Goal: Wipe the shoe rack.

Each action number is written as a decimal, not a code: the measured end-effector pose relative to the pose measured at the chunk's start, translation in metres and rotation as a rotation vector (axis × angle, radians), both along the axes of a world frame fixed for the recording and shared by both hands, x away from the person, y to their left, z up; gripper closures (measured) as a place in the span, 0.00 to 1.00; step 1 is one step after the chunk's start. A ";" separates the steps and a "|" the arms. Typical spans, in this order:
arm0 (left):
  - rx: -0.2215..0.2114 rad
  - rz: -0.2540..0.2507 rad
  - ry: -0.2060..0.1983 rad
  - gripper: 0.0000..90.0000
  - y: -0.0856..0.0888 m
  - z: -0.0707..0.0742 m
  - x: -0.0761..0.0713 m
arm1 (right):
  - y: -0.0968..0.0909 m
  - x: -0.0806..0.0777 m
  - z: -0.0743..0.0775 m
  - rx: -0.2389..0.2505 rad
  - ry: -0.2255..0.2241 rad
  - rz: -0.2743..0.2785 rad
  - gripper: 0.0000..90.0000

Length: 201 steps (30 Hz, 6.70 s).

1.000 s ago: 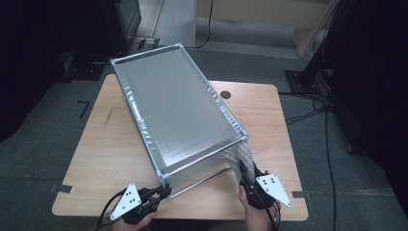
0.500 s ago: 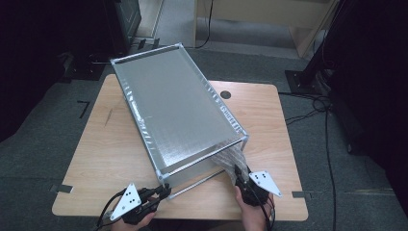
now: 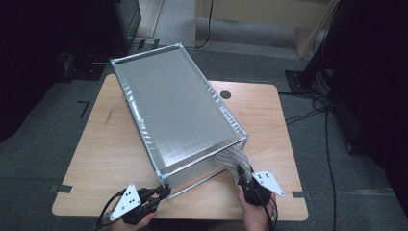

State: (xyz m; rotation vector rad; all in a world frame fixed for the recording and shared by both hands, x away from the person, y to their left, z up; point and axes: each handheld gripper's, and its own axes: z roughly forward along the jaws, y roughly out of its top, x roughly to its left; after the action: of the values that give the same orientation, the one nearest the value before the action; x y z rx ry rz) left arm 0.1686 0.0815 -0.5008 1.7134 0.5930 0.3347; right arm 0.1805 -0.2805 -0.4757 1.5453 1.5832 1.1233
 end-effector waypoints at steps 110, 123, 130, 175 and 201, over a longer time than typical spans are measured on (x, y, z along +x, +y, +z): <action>-0.069 -0.042 0.001 0.89 0.001 0.015 -0.006 | 0.108 0.025 -0.038 -0.037 0.150 0.489 0.77; -0.063 -0.047 -0.007 0.89 0.001 0.015 -0.006 | 0.098 0.024 -0.038 -0.098 0.140 0.417 0.77; -0.063 -0.049 -0.007 0.89 0.001 0.015 -0.006 | 0.051 0.036 -0.036 -0.108 0.142 0.179 0.77; -0.068 -0.049 -0.002 0.89 0.000 0.015 -0.004 | 0.050 0.020 -0.036 -0.113 0.181 0.307 0.76; -0.071 -0.036 0.005 0.89 -0.002 0.014 -0.005 | 0.137 -0.024 -0.025 -0.044 0.145 0.620 0.76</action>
State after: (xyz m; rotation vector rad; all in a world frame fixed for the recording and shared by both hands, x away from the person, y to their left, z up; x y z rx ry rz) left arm 0.1641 0.0794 -0.4863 1.6552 0.5699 0.2807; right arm 0.1561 -0.1437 -0.5009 1.1480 2.2591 1.2968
